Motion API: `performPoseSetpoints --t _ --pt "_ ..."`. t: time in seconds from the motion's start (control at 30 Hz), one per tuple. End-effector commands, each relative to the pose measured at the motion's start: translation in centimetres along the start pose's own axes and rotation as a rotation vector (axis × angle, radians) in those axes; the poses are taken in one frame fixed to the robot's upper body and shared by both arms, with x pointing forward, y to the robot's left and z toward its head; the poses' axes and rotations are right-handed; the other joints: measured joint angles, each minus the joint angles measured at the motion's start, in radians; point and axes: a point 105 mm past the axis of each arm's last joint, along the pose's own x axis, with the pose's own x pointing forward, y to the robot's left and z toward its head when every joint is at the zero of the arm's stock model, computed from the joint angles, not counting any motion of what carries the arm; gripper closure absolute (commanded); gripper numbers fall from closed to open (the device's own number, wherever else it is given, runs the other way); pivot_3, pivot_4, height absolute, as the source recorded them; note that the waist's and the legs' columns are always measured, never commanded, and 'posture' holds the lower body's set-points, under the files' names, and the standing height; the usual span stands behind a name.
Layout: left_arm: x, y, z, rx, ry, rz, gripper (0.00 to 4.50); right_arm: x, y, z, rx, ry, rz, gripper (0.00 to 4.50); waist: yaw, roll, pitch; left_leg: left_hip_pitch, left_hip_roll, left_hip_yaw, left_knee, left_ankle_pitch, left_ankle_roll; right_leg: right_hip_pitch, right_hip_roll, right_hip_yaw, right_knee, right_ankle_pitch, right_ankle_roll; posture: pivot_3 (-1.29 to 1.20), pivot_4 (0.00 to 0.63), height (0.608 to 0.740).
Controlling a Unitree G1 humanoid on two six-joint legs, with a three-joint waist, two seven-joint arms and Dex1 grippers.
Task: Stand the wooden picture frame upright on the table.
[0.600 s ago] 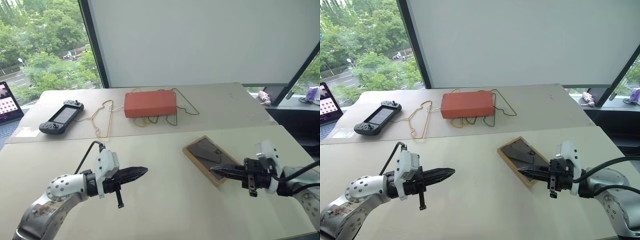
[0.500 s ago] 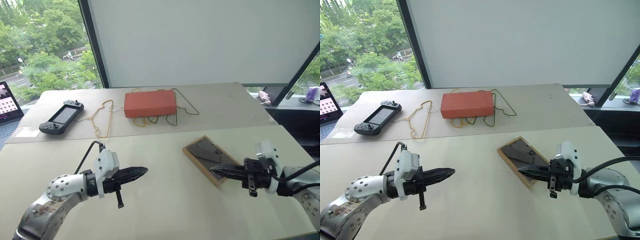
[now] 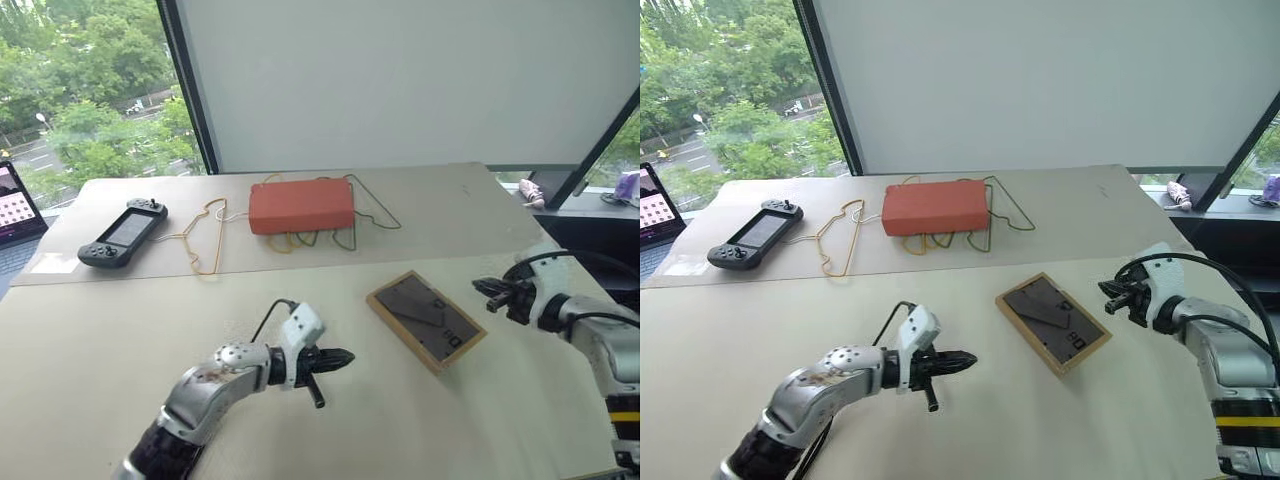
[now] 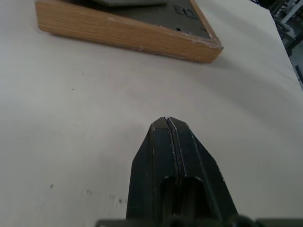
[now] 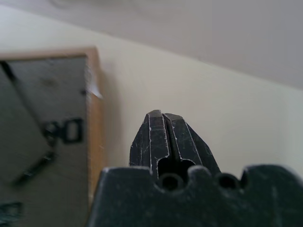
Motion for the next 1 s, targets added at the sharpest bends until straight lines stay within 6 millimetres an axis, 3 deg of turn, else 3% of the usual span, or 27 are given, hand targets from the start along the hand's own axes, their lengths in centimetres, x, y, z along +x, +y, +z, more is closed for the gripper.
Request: performPoseSetpoints --t 0.03,0.23,0.37,0.47,0.57,0.73,0.9,1.0 --pt "2.2 0.2 0.2 0.060 0.043 -0.018 4.46 0.3 -0.4 -0.3 -0.025 0.058 0.003 4.48 -0.001 0.000 0.000 -0.003 -0.001 0.001 0.001 0.000 0.000 -0.003 0.000 0.000 0.001 0.000 0.000 0.00 0.150 0.740" --pt "7.7 -0.8 2.3 0.108 0.056 -0.045 4.46 0.7 2.3 -1.5 -0.068 0.152 0.177 4.48 0.008 0.000 0.000 -0.006 -0.002 0.002 0.004 0.001 0.002 -0.004 -0.002 0.000 0.001 0.001 0.002 0.00 0.150 0.740" --pt "9.2 -1.5 2.6 0.122 0.079 -0.052 4.46 0.9 3.7 -1.3 -0.095 0.161 0.258 4.48 0.006 0.000 0.000 -0.006 -0.002 0.002 0.005 0.001 0.003 -0.004 -0.002 0.001 0.001 0.001 0.002 0.00 0.150 0.740" --pt "8.9 -1.3 2.9 0.128 0.075 -0.047 4.46 1.1 5.0 -1.1 -0.123 0.163 0.311 4.48 0.007 0.000 0.000 -0.006 -0.001 0.002 0.005 0.001 0.002 -0.004 -0.002 0.001 0.002 0.001 0.002 0.00 0.150 0.740" --pt "7.3 -0.1 2.5 0.126 0.089 -0.012 4.46 1.3 6.8 -1.2 -0.159 0.171 0.375 4.48 0.001 0.000 0.000 -0.006 -0.001 0.002 0.006 0.001 0.002 -0.004 -0.002 0.001 0.003 0.001 0.002 0.00 0.150 0.740" --pt "1.2 2.2 0.2 0.081 0.166 0.082 4.46 1.8 10.3 -0.9 -0.176 0.155 0.441 4.48 -0.031 0.000 0.000 -0.003 0.003 0.002 0.004 0.002 0.002 -0.006 0.002 0.003 0.005 0.001 0.002 0.00 0.150 0.740" --pt "-4.5 2.5 -2.6 0.046 0.268 0.146 4.46 2.3 12.2 -0.5 -0.148 0.123 0.440 4.48 -0.046 0.000 -0.001 0.001 0.004 0.001 -0.001 0.002 0.000 -0.005 0.003 0.003 0.006 0.002 0.001 0.00 0.150 0.740" --pt "-6.1 2.3 -3.3 0.039 0.294 0.173 4.46 2.6 13.1 -0.3 -0.122 0.105 0.438 4.48 -0.047 0.000 -0.001 0.003 0.004 0.001 -0.001 0.002 0.000 -0.003 0.003 0.003 0.006 0.002 0.001 0.00 0.150 0.740"
